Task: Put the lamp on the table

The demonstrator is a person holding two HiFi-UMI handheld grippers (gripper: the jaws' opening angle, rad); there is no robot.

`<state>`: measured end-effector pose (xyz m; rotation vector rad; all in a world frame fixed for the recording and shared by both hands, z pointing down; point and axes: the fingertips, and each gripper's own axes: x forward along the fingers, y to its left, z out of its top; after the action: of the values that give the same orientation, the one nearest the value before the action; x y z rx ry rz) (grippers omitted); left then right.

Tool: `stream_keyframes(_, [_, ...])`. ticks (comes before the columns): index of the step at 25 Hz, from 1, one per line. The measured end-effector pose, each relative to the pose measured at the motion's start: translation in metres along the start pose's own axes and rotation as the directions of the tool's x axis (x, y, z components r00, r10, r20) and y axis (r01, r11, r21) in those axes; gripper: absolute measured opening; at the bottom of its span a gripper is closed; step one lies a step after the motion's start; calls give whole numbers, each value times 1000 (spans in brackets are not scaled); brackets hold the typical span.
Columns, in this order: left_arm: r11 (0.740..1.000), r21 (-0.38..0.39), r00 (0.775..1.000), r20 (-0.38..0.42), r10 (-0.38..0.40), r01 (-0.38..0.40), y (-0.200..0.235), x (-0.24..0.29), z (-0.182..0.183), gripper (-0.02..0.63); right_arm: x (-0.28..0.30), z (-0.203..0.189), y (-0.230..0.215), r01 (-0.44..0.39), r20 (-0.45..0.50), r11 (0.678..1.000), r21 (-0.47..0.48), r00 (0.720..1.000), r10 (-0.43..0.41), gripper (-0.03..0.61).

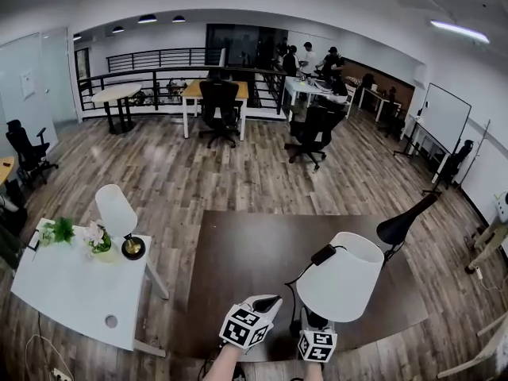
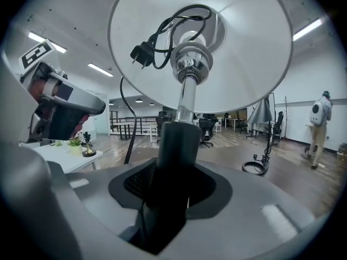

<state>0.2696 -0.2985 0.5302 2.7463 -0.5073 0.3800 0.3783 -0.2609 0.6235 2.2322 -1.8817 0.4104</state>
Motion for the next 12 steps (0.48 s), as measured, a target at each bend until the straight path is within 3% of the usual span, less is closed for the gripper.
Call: stream_keyframes(12, [985,-99,990,-7,139,-139,73,-19,-27,0,64,-19,57,-144,-47,987,-64,989,141,181])
